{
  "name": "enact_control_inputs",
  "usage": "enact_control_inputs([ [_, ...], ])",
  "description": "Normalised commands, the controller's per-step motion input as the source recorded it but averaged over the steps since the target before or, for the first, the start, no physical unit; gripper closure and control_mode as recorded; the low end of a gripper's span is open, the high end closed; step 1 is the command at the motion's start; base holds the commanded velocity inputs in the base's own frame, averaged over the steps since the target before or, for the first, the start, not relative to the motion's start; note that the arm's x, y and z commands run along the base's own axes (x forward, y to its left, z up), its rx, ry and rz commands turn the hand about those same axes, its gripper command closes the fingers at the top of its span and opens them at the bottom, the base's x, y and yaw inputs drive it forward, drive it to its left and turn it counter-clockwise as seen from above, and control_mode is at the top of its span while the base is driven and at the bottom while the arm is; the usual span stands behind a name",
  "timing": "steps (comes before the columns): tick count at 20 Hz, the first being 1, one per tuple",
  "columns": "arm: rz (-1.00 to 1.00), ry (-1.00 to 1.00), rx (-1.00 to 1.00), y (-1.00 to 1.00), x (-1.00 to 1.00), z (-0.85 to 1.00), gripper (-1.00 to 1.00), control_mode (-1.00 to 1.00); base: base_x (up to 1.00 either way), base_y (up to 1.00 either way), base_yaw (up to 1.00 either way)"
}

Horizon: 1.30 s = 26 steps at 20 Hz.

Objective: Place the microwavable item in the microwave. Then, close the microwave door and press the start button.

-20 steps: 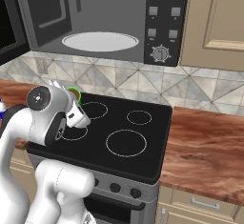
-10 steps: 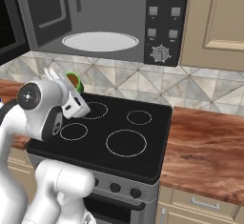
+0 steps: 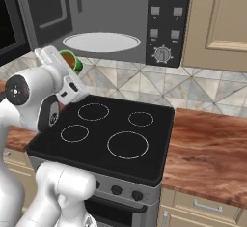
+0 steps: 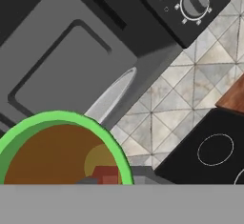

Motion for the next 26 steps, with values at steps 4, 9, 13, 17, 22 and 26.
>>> enact_control_inputs([
  [4,-0.04,-0.02,0.05,-0.28,-0.08,0.51,1.00,-1.00,0.00,0.00,0.00],
  [9,0.00,0.00,0.07,-0.28,0.00,0.60,1.00,-1.00,0.00,0.00,0.00],
  [13,0.00,0.05,0.03,-0.14,0.03,0.55,1.00,-1.00,0.00,0.00,0.00],
  [17,0.00,0.23,0.05,-0.03,0.44,0.52,1.00,-1.00,0.00,0.00,0.00],
  [22,0.00,0.26,0.01,0.00,0.66,0.26,1.00,-1.00,0.00,0.00,0.00],
  [26,0.05,0.08,0.00,0.01,0.54,-0.32,1.00,-1.00,0.00,0.00,0.00],
])
